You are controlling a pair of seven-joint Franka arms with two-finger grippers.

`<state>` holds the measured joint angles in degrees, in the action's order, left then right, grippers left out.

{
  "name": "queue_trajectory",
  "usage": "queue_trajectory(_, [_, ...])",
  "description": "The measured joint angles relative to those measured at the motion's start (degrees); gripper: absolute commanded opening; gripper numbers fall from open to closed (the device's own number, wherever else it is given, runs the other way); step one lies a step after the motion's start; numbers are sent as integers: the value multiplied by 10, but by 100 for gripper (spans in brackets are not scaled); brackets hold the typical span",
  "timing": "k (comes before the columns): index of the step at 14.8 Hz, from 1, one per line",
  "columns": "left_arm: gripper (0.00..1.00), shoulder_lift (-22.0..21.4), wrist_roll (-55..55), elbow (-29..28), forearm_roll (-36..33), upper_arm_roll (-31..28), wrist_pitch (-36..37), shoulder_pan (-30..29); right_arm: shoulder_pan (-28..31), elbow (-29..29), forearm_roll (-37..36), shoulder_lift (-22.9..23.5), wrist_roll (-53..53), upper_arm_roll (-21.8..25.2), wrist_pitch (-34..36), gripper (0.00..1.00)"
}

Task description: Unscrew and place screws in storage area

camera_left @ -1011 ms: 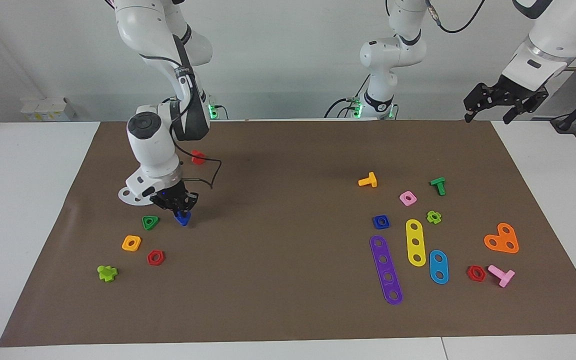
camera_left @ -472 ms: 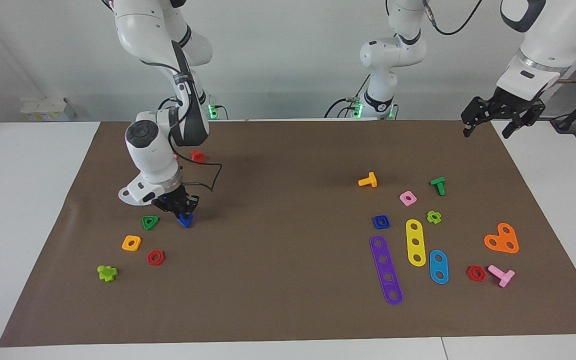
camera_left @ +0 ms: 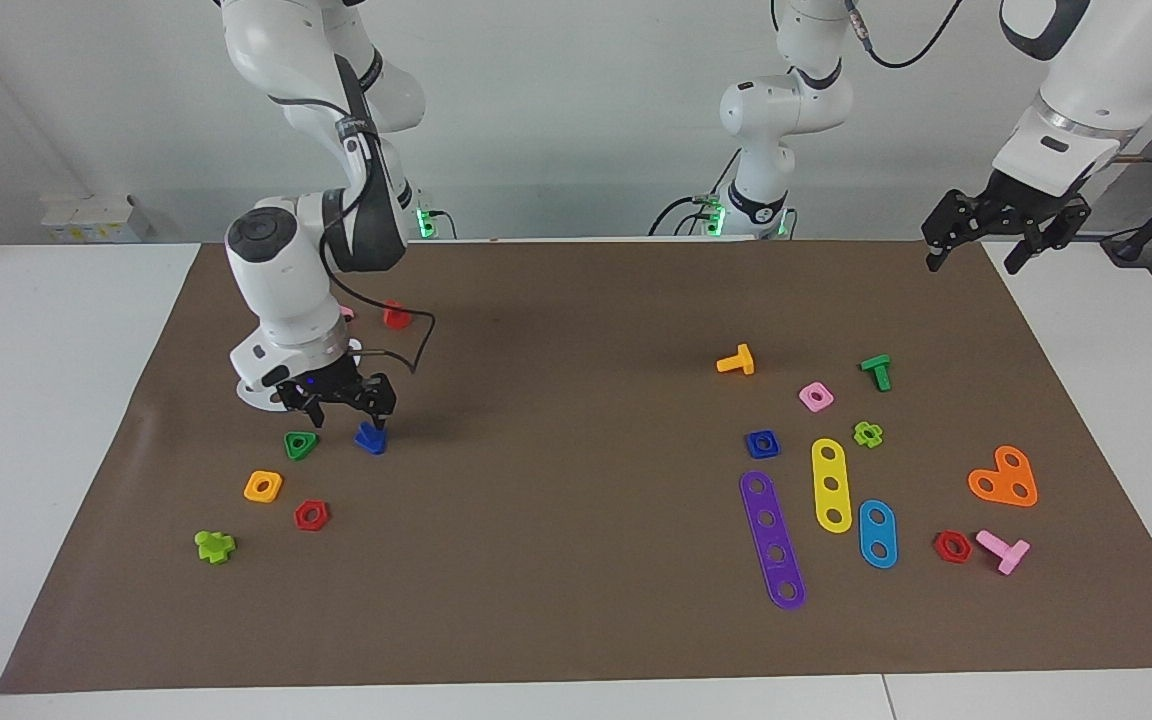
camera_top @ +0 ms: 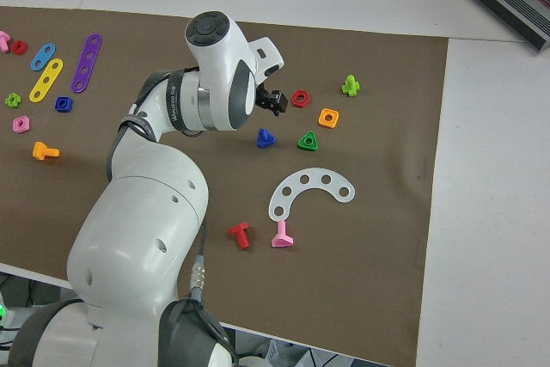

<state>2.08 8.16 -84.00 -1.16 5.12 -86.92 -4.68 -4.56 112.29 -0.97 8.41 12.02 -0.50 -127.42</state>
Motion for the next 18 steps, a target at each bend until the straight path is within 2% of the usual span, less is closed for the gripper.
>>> queue_trajectory(4, [100, 0, 0, 0, 0, 0, 0, 0, 24, -59, 0, -50, 0, 2, 110, 100])
queue_trajectory(9, [100, 0, 0, -1, 0, 2, 0, 1, 36, -193, 1, -69, 0, 2, 281, 100])
queue_trajectory(13, [100, 0, 0, -3, 10, 4, 0, 2, 35, -242, 1, -69, 0, 1, 338, 100])
queue_trajectory(18, [100, -1, 0, -5, 12, 4, 0, 3, 34, -252, 1, -73, 0, -1, 374, 100])
